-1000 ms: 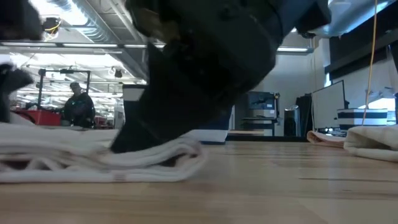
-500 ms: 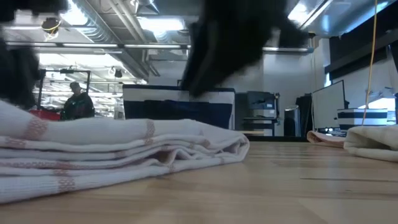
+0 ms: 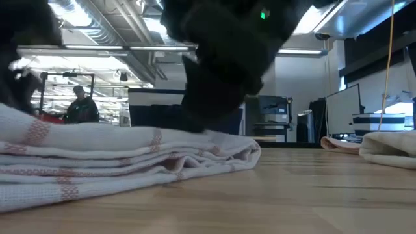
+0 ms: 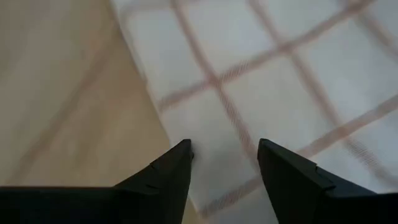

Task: Fold towel
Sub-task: Stack the white gray patterned towel on the white brown patterned towel

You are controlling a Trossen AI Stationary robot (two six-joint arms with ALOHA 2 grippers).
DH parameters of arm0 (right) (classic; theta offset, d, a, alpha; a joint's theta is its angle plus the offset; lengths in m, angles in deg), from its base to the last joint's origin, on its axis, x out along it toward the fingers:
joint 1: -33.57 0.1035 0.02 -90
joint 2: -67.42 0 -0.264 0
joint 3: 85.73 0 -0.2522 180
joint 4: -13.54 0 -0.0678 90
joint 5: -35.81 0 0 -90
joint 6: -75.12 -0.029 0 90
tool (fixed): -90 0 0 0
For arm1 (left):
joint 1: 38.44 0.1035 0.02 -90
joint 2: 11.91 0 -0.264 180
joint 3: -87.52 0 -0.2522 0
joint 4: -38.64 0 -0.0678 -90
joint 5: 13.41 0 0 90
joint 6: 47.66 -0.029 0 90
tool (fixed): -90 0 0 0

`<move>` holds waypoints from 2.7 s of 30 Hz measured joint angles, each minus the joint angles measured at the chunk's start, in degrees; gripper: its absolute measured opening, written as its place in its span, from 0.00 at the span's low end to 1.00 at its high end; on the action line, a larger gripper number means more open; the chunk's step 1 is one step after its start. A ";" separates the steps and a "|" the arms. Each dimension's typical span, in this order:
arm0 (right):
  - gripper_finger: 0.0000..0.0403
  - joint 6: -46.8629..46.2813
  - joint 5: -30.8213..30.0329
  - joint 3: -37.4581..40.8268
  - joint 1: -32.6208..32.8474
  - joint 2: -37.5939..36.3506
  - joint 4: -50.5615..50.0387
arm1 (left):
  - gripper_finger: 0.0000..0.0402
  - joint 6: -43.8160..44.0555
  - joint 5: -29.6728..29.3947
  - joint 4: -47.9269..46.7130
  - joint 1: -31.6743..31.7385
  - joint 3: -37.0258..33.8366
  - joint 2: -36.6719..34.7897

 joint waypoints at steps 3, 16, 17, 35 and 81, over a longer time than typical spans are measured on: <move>0.48 2.73 -0.90 -0.06 -0.07 1.80 -1.23 | 0.44 3.03 2.71 2.15 -0.63 -0.88 2.47; 0.48 32.91 -7.51 0.62 -3.39 -5.30 -16.61 | 0.44 3.88 1.53 15.26 0.36 -0.30 2.18; 0.48 31.71 -7.02 0.60 -3.47 -7.20 -18.05 | 0.44 2.30 1.41 15.18 0.84 -0.18 1.57; 0.48 -1.35 12.61 22.72 -6.93 -38.20 -45.63 | 0.44 -9.00 2.45 15.43 4.87 -0.75 -3.22; 0.08 0.15 34.03 50.47 -8.14 -45.12 3.90 | 0.44 -9.78 3.79 15.40 6.50 -0.77 -3.20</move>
